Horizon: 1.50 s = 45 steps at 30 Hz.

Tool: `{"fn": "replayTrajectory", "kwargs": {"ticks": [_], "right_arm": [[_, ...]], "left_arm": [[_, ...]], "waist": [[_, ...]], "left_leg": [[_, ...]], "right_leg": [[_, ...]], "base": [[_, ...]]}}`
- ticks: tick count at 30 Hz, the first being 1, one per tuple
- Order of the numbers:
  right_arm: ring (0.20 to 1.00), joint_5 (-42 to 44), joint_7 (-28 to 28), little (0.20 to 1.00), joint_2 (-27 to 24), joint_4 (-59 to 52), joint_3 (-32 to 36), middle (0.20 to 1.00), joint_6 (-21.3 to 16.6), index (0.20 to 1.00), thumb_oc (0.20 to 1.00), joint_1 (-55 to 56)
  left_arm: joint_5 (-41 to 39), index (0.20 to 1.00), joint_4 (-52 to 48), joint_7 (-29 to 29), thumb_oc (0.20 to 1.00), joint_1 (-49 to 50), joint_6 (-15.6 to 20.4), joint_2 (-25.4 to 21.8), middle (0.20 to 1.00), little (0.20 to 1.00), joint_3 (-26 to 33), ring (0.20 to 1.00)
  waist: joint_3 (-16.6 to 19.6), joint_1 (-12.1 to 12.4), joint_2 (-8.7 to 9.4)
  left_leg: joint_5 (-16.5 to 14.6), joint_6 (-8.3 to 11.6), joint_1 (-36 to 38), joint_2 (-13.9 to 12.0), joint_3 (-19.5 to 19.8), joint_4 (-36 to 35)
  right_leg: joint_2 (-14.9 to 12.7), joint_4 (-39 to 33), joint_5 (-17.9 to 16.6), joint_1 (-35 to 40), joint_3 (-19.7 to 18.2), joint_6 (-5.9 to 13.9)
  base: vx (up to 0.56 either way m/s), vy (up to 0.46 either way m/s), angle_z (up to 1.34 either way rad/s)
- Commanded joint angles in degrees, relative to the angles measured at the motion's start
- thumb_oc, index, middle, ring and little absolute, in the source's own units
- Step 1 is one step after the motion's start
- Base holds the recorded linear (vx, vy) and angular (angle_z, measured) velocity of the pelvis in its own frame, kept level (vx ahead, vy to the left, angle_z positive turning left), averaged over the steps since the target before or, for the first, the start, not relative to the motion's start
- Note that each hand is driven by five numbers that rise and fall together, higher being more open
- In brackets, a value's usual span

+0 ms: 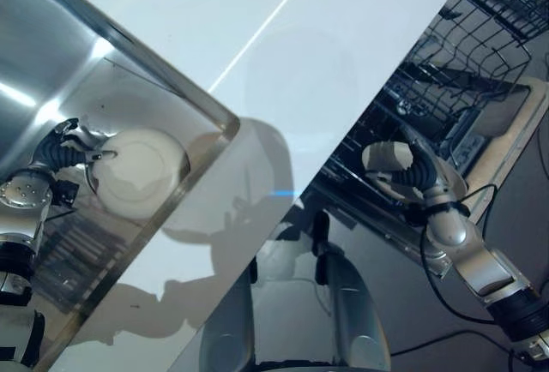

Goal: Pick up plates and place into dishwasher.

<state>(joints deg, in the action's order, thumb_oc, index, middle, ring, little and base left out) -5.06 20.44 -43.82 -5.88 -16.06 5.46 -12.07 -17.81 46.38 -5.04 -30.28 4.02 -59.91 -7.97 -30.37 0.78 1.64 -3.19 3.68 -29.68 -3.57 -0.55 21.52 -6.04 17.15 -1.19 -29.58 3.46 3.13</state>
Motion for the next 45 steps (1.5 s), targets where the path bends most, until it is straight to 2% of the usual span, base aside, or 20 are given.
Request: {"fn": "replayTrajectory", "kwargs": {"ticks": [1, 7, 10, 14, 19, 29, 38, 42, 45], "right_arm": [[1.0, -1.34, 0.62, 1.0, -4.74, -2.57, 3.16, 1.0, -0.86, 1.0, 1.0, 1.18], [1.0, -0.97, 0.89, 1.0, -5.22, -2.15, 2.6, 1.0, -0.98, 1.0, 1.0, 0.08], [1.0, -0.26, 1.05, 1.0, -5.78, -2.32, 1.62, 1.0, -0.4, 1.0, 1.0, -1.08], [1.0, -0.08, 1.42, 1.0, -6.07, -2.35, 1.0, 1.0, -0.42, 1.0, 1.0, -1.67], [1.0, 0.55, 1.92, 1.0, -6.56, -2.39, 0.5, 1.0, -0.61, 1.0, 1.0, -2.1], [1.0, 1.69, 2.31, 1.0, -7.67, -2.11, -0.64, 1.0, 0.26, 1.0, 1.0, -3.8], [1.0, 1.15, 2.21, 1.0, -7.72, -2.75, -0.48, 1.0, 1.43, 1.0, 1.0, -3.75], [1.0, 1.14, 1.86, 1.0, -8.12, -2.79, -0.18, 1.0, 1.26, 1.0, 1.0, -3.62], [1.0, 1.58, 1.86, 1.0, -8.68, -2.91, -0.46, 1.0, 1.49, 1.0, 1.0, -3.96]], "left_arm": [[-1.79, 1.0, 1.18, -2.03, 1.0, -4.33, 0.18, 1.23, 1.0, 1.0, -2.39, 1.0], [1.38, 1.0, 3.52, -4.83, 1.0, -7.83, -4.75, 0.19, 1.0, 1.0, -5.89, 1.0], [0.0, 1.0, 5.49, -9.62, 1.0, -9.45, -6.47, 0.02, 1.0, 1.0, -7.78, 1.0], [-0.72, 1.0, 6.33, -14.7, 1.0, -11.31, -7.08, 0.1, 1.0, 1.0, -10.38, 1.0], [1.33, 1.0, 7.75, -18.22, 1.0, -12.12, -6.93, 0.75, 1.0, 1.0, -12.83, 1.0], [0.53, 1.0, 6.85, -22.62, 1.0, -13.3, -7.26, 1.79, 1.0, 1.0, -16.23, 1.0], [-11.7, 1.0, 2.35, -39.35, 1.0, -10.41, -11.42, 5.7, 1.0, 1.0, -15.46, 1.0], [-12.96, 1.0, -0.45, -44.81, 1.0, -9.07, -13.17, 6.87, 1.0, 1.0, -17.27, 1.0], [-14.29, 1.0, -1.76, -46.77, 1.0, -8.25, -13.96, 7.17, 1.0, 1.0, -18.63, 1.0]], "waist": [[0.57, -2.91, -1.25], [0.57, -3.14, -0.9], [0.57, -3.47, -0.64], [0.57, -3.86, -0.46], [0.57, -4.15, -0.24], [0.57, -4.51, -1.48], [0.57, -4.94, -2.92], [0.57, -5.07, -3.74], [0.57, -5.17, -4.27]], "left_leg": [[-0.96, -5.6, 0.66, 4.26, -5.84, -2.59], [-0.8, -5.54, -1.51, 4.1, -5.61, -2.01], [-0.84, -5.52, -2.07, 3.84, -5.66, -2.06], [-0.92, -5.58, -2.93, 3.67, -5.91, -1.97], [-1.25, -5.8, -3.2, 3.67, -6.22, -1.61], [-1.43, -5.97, -4.07, 3.87, -6.55, -1.14], [-1.54, -6.26, -3.05, 4.1, -7.4, -1.66], [-1.58, -6.4, -2.72, 4.21, -7.54, -1.68], [-1.56, -6.51, -2.55, 4.29, -7.7, -1.76]], "right_leg": [[-3.15, 2.35, 1.64, 1.62, -1.04, 2.29], [-2.98, 2.79, 1.19, -0.35, -0.82, 2.26], [-2.68, 2.84, 0.98, -1.15, -1.02, 2.33], [-2.43, 2.77, 0.57, -2.11, -1.15, 2.38], [-2.28, 2.96, 0.1, -2.59, -1.25, 2.39], [-2.67, 3.59, -0.28, -4.12, -1.88, 2.42], [-2.85, 4.37, -0.53, -4.52, -2.58, 2.5], [-3.11, 4.62, -0.6, -4.55, -2.85, 2.58], [-3.22, 4.84, -0.79, -4.75, -3.03, 2.7]], "base": [[0.0, 0.0, 0.0], [0.0, 0.0, 0.0], [0.0, 0.0, 0.0], [0.0, 0.0, 0.0], [0.0, 0.0, 0.0], [0.0, 0.001, -0.01], [0.0, 0.0, 0.0], [0.0, 0.0, 0.0], [0.0, 0.0, 0.0]]}}
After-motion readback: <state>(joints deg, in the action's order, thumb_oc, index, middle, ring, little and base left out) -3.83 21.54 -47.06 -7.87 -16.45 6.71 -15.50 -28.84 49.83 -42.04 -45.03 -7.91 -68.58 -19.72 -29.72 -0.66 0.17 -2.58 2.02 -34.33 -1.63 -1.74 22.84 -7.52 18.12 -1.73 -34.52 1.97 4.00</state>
